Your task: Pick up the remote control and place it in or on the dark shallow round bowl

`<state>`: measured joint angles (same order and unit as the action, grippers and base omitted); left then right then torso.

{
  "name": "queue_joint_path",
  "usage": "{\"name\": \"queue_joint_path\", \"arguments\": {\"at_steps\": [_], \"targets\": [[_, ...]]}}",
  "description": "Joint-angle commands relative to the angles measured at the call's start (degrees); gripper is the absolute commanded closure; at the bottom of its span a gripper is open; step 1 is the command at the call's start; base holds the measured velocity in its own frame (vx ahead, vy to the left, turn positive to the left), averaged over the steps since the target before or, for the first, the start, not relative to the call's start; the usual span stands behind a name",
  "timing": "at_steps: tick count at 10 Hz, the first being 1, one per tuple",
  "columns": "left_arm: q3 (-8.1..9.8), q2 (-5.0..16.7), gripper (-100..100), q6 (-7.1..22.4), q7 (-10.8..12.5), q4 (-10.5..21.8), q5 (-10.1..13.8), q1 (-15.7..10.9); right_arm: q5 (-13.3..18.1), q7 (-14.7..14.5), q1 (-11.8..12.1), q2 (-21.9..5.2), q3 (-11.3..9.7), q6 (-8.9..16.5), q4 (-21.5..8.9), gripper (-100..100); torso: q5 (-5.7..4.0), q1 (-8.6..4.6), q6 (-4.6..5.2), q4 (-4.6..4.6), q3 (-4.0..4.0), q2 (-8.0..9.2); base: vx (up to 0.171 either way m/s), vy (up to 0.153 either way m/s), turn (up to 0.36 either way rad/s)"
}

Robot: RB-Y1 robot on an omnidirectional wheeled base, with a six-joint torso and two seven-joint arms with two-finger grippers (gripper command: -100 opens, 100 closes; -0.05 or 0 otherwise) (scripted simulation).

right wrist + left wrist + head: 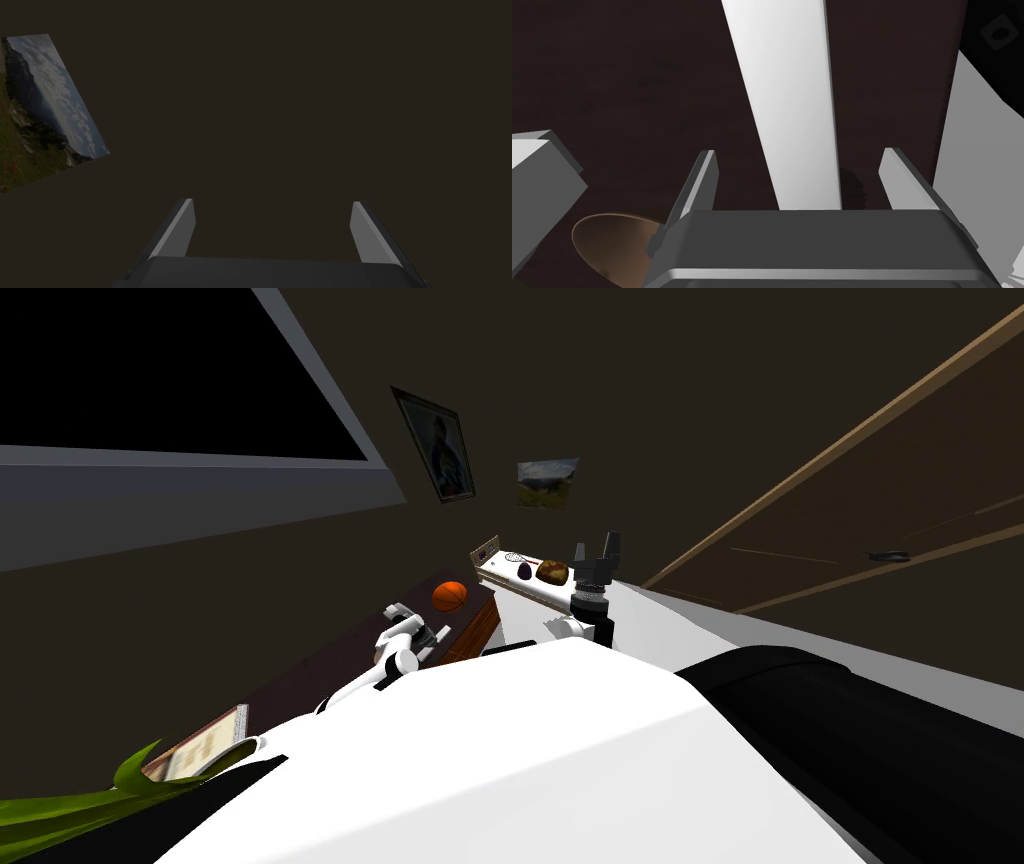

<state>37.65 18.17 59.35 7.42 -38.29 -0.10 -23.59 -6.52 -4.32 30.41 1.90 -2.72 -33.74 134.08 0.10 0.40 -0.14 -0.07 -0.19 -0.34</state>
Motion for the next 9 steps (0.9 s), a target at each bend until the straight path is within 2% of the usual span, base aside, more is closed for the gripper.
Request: {"name": "queue_joint_path", "arguments": {"at_steps": [1, 2, 3, 4, 5, 6, 7, 9], "targets": [[0.33, 0.64, -100, 0.43, -0.43, 1.98, 0.34, -0.35, 0.00, 0.00, 0.00, 0.00, 0.00, 0.00, 0.00, 0, 0.00, 0.00, 0.00, 0.00, 0.00, 0.00, 0.054, 0.051, 0.008], [0.33, 0.64, -100, 0.43, -0.43, 1.98, 0.34, -0.35, 0.00, 0.00, 0.00, 0.00, 0.00, 0.00, 0.00, 0, -0.01, -0.05, 0.02, 0.01, 0.01, 0.02, 0.022, 0.016, -0.002], [0.92, 0.66, -100, 2.72, -0.82, 3.66, 0.69, 0.08, 0.00, 0.00, -0.01, 0.01, -0.01, 0.00, 0.00, 0, -0.03, -0.16, 0.02, 0.02, 0.06, 0.11, 0.065, 0.061, 0.033], [1.08, 0.61, -100, 3.37, -0.95, 4.17, 0.79, 0.29, 0.00, 0.00, 0.00, 0.00, 0.00, 0.00, 0.00, 0, -0.01, -0.04, 0.00, 0.01, 0.01, 0.01, 0.088, 0.095, 0.028], [0.94, 0.57, -100, 2.49, -0.83, 3.59, 0.73, 0.32, 0.00, 0.00, 0.00, 0.00, 0.00, 0.00, 0.00, 0, 0.01, 0.08, 0.00, -0.01, -0.03, -0.06, 0.036, 0.043, 0.001], [0.99, 0.61, 0, 2.85, -0.96, 3.59, 0.77, 0.38, 0.00, 0.00, 0.00, 0.00, 0.00, 0.00, 0.00, 0, 0.00, -0.06, 0.02, 0.01, 0.03, 0.06, 0.006, 0.008, -0.002], [0.34, 0.07, -100, 0.97, -0.79, 4.42, 1.05, 0.99, 0.00, 0.00, -0.01, 0.01, -0.01, 0.00, 0.00, 0, -0.04, -0.19, 0.02, 0.04, 0.09, 0.16, 0.026, 0.015, 0.027], [-0.46, -0.61, -100, -1.33, -0.60, 5.47, 1.40, 1.77, 0.00, 0.00, 0.00, 0.01, 0.00, 0.00, 0.00, 0, -0.03, -0.17, 0.02, 0.02, 0.05, 0.09, 0.044, 0.026, 0.026]]}}
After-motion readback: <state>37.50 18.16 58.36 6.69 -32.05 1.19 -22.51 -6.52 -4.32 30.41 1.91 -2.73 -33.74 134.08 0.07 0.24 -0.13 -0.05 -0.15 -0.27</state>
